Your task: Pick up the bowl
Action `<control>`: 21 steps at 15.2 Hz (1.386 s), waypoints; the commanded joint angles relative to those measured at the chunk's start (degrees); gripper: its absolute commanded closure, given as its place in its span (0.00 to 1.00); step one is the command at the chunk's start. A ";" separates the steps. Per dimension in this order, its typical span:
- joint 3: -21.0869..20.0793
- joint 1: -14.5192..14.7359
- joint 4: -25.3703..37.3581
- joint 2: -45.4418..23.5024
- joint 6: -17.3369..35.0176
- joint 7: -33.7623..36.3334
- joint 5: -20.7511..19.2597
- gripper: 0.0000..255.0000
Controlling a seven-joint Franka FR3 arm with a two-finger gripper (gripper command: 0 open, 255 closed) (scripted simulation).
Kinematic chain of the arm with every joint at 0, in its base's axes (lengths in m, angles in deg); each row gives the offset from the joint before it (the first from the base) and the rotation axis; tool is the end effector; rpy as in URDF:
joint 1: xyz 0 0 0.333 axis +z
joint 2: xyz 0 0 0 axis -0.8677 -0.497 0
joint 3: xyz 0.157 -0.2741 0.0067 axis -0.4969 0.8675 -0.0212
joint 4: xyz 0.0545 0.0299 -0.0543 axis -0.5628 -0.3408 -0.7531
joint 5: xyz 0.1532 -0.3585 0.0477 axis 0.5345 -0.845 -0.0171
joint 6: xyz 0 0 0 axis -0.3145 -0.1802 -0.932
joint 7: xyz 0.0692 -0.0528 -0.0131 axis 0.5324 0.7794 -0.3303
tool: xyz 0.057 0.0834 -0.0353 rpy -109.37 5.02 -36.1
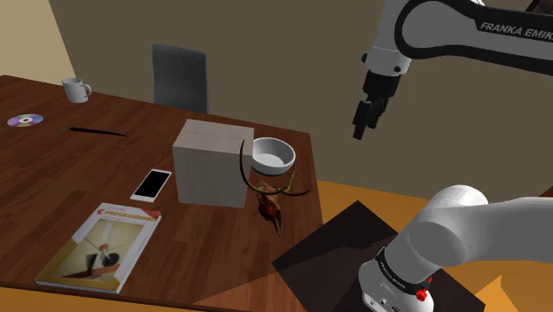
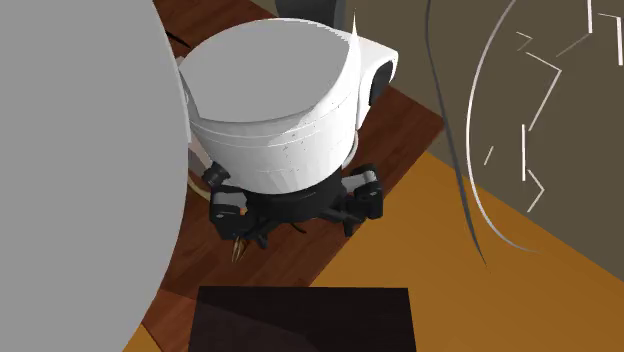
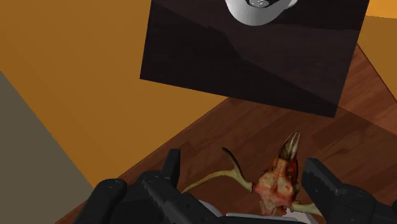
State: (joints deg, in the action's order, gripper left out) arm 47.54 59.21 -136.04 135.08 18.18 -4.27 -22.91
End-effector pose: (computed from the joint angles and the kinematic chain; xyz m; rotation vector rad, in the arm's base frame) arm 0.2919 -0.0024 0.5566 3.0677 0.2123 -0.1823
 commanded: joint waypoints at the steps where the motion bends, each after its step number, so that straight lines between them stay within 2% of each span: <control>1: 0.00 0.00 0.00 0.00 0.00 0.00 0.00 0.00; 11: -3.10 0.44 -1.25 -17.34 19.74 4.48 0.69 0.00; 21: -5.73 0.26 5.96 -38.98 35.13 9.74 -1.75 0.00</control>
State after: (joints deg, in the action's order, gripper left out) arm 42.04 59.47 -131.03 98.31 51.91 4.86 -24.26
